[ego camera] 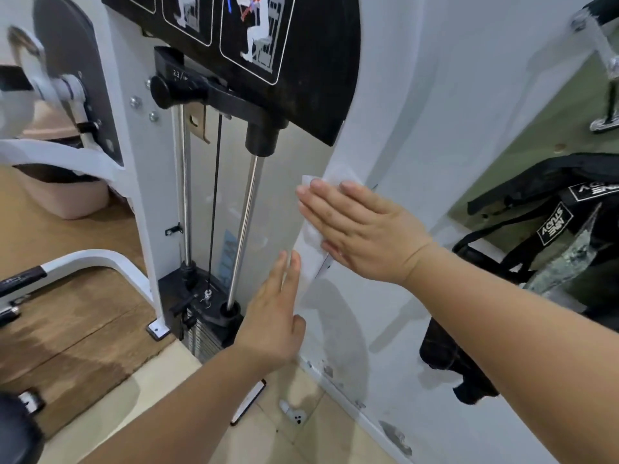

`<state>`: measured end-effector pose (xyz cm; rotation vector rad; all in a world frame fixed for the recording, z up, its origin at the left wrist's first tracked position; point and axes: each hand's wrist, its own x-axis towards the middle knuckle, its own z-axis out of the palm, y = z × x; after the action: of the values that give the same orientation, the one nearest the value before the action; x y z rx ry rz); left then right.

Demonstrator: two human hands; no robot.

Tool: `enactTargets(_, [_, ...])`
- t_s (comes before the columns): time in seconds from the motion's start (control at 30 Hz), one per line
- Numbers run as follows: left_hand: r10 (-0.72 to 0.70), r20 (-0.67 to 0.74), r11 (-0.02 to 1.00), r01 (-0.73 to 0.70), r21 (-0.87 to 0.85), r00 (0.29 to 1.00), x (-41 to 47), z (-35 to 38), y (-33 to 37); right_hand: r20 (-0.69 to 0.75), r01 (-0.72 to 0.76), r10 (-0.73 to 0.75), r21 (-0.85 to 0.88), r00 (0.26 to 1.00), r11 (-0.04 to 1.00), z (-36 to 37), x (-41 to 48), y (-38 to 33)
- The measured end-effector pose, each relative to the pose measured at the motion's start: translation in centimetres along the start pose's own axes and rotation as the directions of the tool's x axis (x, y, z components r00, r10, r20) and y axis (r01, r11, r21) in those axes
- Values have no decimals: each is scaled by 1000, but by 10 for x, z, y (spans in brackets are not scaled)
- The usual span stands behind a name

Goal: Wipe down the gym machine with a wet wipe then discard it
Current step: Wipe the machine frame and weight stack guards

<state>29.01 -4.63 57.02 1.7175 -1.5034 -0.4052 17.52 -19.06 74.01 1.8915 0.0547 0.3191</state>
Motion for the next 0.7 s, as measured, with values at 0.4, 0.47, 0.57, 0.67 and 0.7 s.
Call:
enactTargets(0.4, [243,-114,969,-237,71,963,-9,43,-86,-68,-71,72,11,995,997,33,-11,-95])
enactTargets(0.47, [274,-132,960,-263,92,953,-10,49,-98,-71,-16,18,16,997,1000,37,-13,-97])
enactTargets(0.57, [303,-183,952,-289,100,935,-13,61,-113,-111,-10,8,-13,994,1000,36,-9,-75])
enactTargets(0.67, [349,-227,937,-336,97,909,-16,75,-130,-173,-134,127,-25,977,991,37,-8,-75])
enactTargets(0.7, [370,-230,929,-356,101,900,-16,80,-138,-184,-157,151,-20,971,987,39,-9,-85])
